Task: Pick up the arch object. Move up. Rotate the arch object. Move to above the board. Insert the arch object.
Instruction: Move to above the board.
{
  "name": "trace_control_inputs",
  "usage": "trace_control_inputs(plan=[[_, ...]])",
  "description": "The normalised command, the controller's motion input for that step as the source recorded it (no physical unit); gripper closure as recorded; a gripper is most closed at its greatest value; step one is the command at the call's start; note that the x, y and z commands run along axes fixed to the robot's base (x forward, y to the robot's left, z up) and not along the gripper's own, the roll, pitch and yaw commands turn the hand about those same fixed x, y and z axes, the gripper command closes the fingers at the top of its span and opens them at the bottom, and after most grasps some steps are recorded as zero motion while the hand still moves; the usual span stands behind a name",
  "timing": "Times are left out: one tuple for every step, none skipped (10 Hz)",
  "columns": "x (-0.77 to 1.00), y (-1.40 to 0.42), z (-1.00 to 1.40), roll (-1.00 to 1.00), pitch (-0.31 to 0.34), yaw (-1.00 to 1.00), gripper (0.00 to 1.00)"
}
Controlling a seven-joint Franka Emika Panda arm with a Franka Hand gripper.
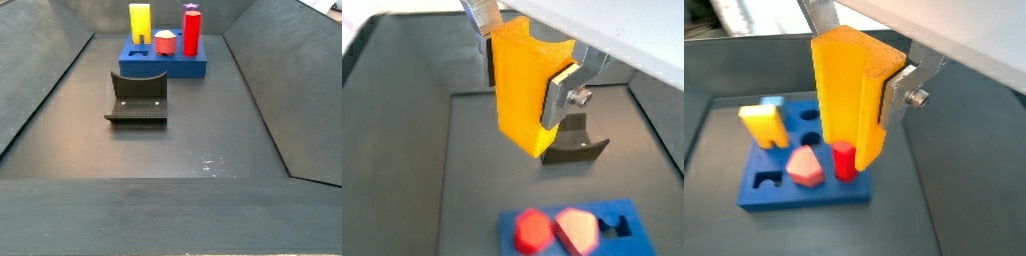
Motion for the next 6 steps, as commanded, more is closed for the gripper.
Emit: trace_control_inputs(plan=[[0.32,-1.0,0.05,0.04,0.092,1.0,1.0],[0.35,-1.0,0.06,0.04,0.107,1.0,1.0],[0.36,-1.0,0.06,0.05,0.119,1.0,1.0],[0.34,-0.87,0.06,0.06,0.135,1.0,1.0],[0.24,-0.5,0.04,0.07,0.158,1.0,1.0],[0.17,-0.28,0.03,0.09,0.177,1.0,1.0]])
